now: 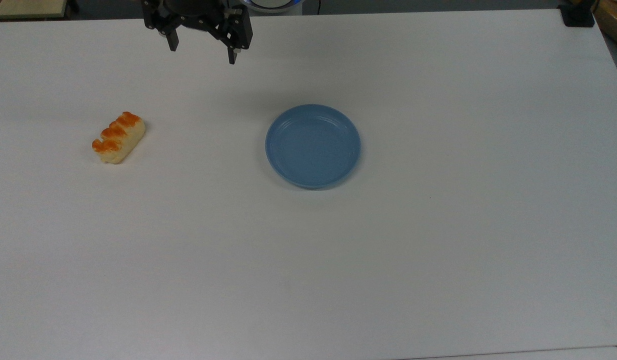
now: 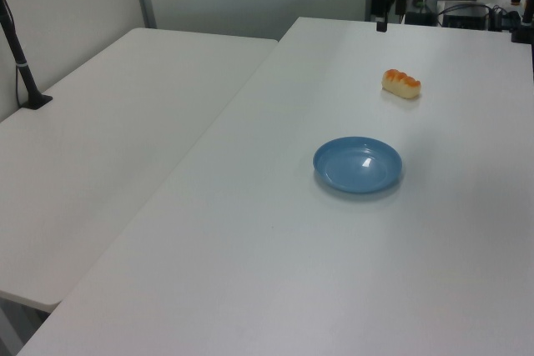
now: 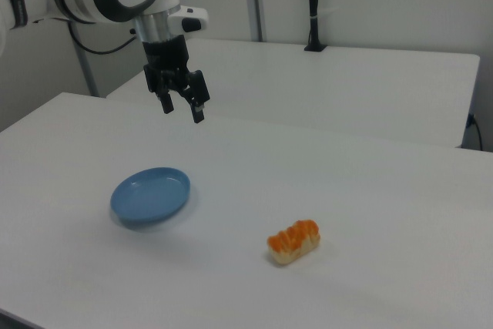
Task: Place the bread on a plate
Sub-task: 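Move the open gripper over the orange-topped bread roll and lower it, then close the gripper on the bread roll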
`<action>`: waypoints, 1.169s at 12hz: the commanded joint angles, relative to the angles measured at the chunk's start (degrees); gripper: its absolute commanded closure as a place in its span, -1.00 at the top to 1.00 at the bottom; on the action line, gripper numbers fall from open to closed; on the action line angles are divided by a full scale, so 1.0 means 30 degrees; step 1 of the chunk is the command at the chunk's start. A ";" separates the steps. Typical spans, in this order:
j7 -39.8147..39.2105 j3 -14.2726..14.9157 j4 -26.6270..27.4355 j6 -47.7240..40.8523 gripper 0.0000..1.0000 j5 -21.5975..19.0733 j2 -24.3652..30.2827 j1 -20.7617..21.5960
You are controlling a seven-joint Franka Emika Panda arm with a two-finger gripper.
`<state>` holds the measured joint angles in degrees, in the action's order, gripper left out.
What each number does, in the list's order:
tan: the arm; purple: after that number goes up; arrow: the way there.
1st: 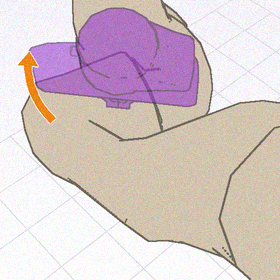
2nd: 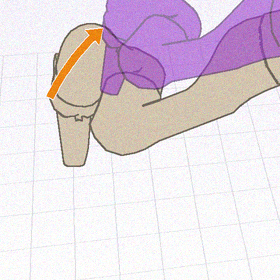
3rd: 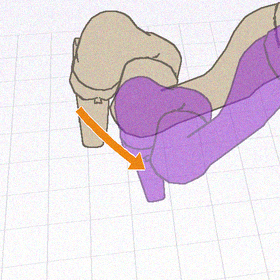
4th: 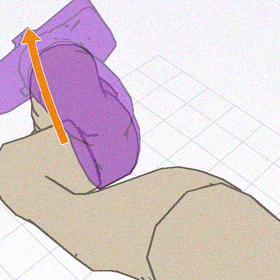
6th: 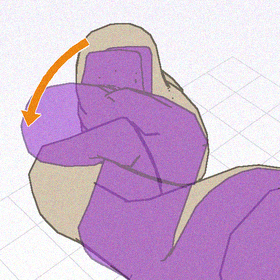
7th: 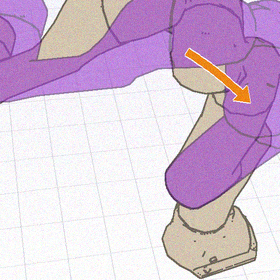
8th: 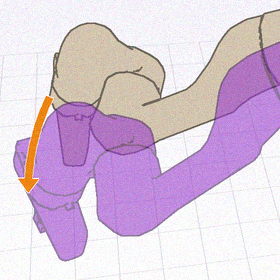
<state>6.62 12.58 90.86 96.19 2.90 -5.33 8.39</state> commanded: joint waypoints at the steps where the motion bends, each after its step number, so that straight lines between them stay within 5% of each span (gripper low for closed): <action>1: -0.0712 0.0316 -0.0023 -0.0335 1.00 -0.0789 0.0077 -0.0597; 7: -0.0625 0.3126 0.1232 0.2646 1.00 -0.1230 -0.1065 -0.1244; 14: -0.0390 0.3921 0.2787 0.8214 1.00 -0.1259 -0.5105 -0.2471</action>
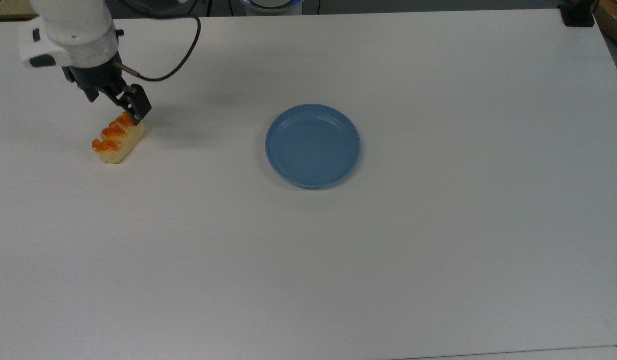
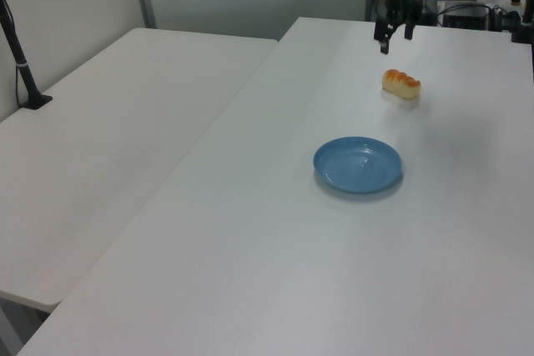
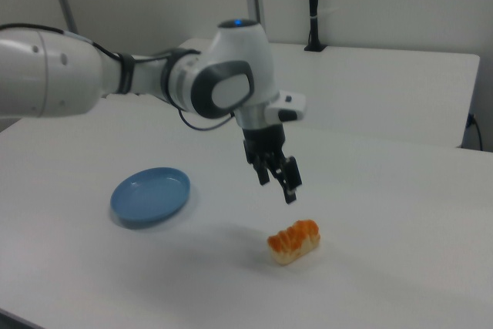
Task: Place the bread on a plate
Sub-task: 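Close the gripper on the bread roll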
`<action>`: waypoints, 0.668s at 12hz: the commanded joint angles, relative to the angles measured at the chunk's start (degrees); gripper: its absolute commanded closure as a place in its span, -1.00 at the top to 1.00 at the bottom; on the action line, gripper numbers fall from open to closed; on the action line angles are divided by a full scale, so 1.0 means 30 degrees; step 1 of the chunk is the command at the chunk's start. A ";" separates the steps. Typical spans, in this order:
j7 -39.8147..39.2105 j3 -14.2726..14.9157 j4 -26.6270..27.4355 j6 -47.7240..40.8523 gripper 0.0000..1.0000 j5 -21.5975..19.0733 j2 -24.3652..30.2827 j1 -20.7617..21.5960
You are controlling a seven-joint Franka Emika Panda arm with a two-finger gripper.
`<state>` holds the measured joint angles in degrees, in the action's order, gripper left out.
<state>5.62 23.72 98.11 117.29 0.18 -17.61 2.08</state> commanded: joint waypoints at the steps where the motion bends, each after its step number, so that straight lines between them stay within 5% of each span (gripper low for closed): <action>1: -0.0057 0.0209 0.0662 0.1795 1.00 -0.0353 -0.1390 -0.0631; 6: -0.0057 0.0179 0.2098 0.3848 1.00 -0.0353 -0.2536 -0.0721; 8: -0.0057 0.0179 0.2247 0.3998 0.77 -0.0353 -0.2537 -0.0721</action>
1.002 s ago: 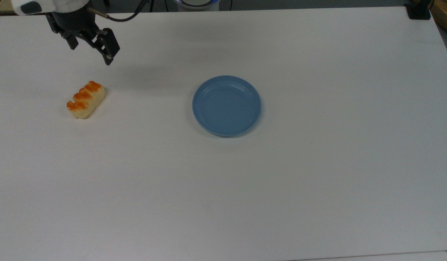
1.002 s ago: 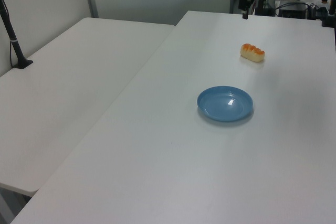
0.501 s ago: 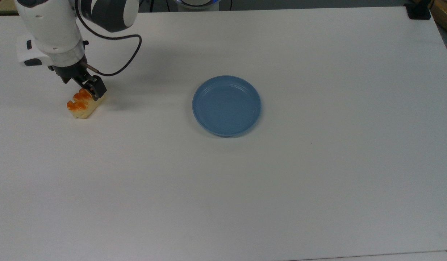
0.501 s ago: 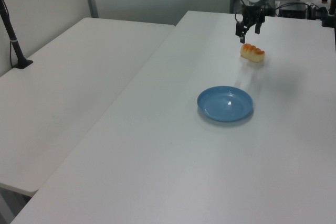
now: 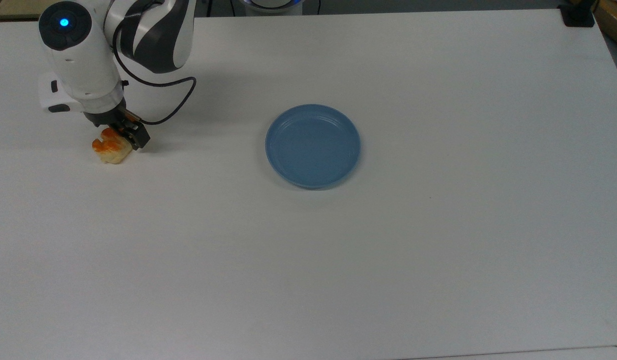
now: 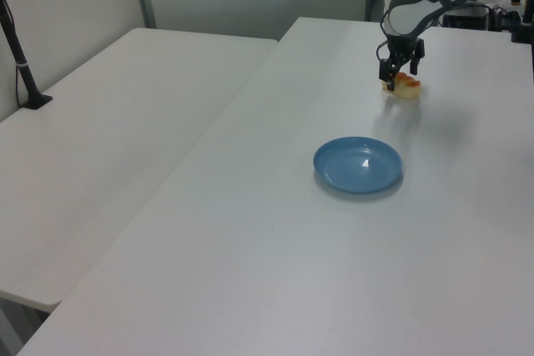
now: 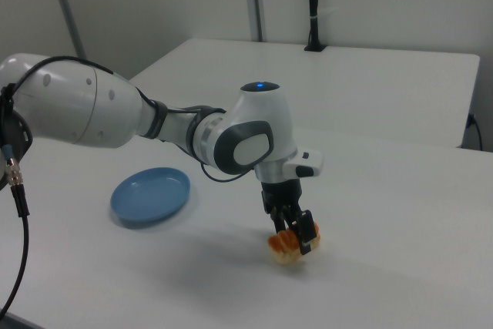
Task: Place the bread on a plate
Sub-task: 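Close the gripper on the bread roll, then lift the bread roll and carry it over the blue plate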
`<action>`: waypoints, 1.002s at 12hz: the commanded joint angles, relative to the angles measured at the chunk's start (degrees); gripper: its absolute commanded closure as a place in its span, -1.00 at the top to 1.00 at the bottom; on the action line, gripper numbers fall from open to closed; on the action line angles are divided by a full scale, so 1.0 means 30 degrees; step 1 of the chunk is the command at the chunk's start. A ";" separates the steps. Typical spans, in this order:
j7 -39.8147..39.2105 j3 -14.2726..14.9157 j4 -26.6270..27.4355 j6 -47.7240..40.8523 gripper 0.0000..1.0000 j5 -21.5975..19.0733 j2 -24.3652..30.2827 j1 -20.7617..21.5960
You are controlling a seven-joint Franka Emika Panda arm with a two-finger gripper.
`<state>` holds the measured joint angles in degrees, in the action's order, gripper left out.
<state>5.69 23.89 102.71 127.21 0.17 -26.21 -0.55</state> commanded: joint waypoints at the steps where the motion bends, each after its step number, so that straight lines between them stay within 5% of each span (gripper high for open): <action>1: -0.0079 0.0122 0.0687 0.0692 0.60 -0.0351 0.0328 0.0153; 3: -0.0167 0.0122 0.0658 0.0605 0.05 -0.0351 0.0503 0.0211; 5: -0.0138 0.0122 0.0570 0.0488 -0.28 -0.0351 0.1055 0.0299; 12: -0.0051 0.0091 -0.1858 -0.4808 -0.27 -0.0819 0.4047 0.1671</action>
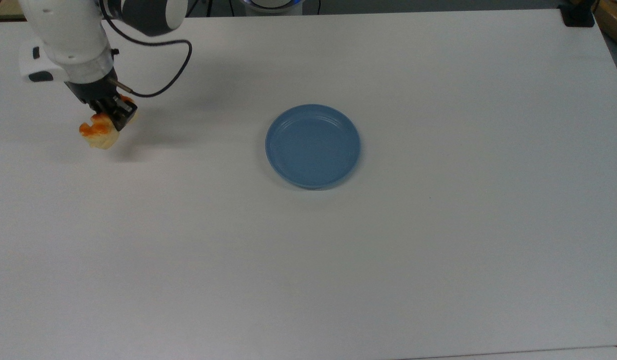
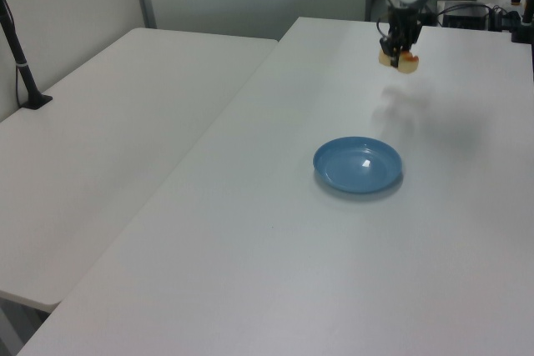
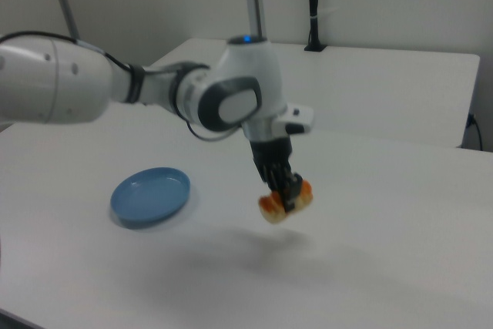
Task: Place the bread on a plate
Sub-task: 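Lift the bread roll and carry it over the blue plate, then lower the bread roll onto the plate and open the gripper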
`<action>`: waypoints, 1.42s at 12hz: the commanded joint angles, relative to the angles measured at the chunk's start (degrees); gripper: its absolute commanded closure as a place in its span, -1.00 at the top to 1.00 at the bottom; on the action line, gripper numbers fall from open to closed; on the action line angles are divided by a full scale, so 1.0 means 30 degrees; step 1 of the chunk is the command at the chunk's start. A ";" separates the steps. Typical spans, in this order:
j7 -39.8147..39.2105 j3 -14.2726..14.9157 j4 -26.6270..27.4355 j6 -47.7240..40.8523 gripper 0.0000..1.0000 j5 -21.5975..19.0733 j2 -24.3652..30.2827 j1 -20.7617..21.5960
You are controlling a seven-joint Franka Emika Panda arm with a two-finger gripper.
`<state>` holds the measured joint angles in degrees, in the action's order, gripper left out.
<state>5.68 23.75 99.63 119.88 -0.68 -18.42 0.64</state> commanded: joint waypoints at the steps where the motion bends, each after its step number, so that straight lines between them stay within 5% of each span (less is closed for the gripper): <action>1: 0.0244 0.0168 -0.1039 -0.2835 -0.27 -0.0740 0.1597 0.1830; 4: 0.3139 -0.0152 -0.1771 -0.3946 -0.26 -0.0918 0.2095 0.4290; 9: 0.5224 -0.2464 -0.2009 -0.4158 -0.13 -0.0888 0.1951 0.6256; 13: 0.6105 -0.4953 -0.1074 -0.3605 -0.07 -0.0042 0.0812 0.6289; 17: 0.7919 -0.6011 -0.0020 -0.1760 -0.07 0.1510 -0.0684 0.6289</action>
<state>26.44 7.00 97.17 111.21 1.02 -19.11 19.38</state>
